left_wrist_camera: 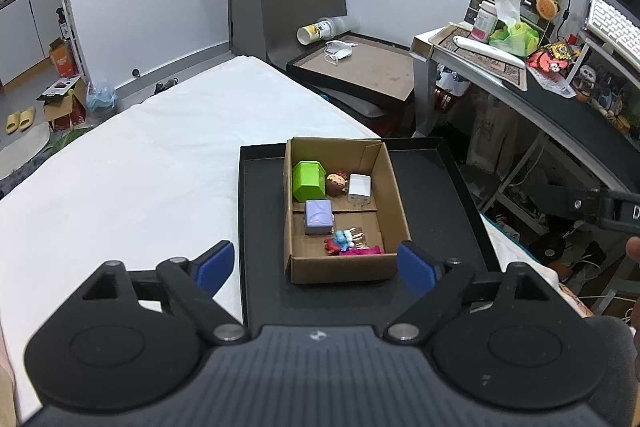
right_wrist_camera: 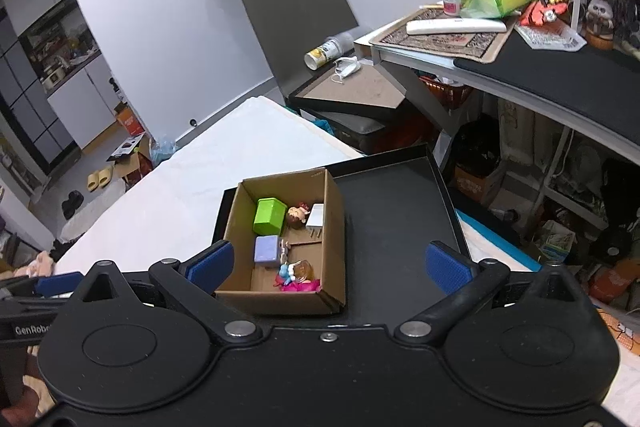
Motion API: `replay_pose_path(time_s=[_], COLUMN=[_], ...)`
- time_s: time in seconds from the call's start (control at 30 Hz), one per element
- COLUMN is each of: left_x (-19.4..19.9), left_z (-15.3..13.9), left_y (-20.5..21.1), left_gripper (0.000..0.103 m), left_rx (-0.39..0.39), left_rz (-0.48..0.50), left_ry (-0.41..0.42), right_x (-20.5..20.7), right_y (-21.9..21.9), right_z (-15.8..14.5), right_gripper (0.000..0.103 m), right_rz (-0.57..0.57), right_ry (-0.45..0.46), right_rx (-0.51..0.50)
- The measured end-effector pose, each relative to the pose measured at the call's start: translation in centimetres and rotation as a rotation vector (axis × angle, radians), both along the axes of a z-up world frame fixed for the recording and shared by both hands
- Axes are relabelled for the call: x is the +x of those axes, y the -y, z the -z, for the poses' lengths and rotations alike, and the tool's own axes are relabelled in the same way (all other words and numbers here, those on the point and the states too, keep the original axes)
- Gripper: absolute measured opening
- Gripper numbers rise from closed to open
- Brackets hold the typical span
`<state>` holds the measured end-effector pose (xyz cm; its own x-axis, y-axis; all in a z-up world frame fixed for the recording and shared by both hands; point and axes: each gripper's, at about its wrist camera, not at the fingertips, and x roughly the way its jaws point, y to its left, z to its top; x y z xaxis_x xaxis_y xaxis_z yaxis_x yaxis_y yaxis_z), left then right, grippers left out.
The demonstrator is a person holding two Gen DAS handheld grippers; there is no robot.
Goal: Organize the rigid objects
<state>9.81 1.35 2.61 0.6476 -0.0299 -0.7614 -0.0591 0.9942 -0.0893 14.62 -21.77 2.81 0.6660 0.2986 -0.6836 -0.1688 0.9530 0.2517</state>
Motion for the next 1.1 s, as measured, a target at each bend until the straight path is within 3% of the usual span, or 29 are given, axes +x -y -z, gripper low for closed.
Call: replay_pose_path(time_s=[0.5,1.1], left_x=[-3.9,-9.5], left_z=[-4.2,-5.2], left_y=[1.7,2.0], left_gripper=[0.094,0.097], left_rx=[-0.009,-0.001], left_rz=[0.003,-0.024], left_ry=[0.049,0.082], right_x=[-4.4,-9.7], right_y=[1.2,1.6], right_z=[-3.1,-4.2], right_gripper=[0.103,0.103], right_rz=[0.018,0.018], right_ry=[0.015,0.068], right_rx=[0.029,0.04])
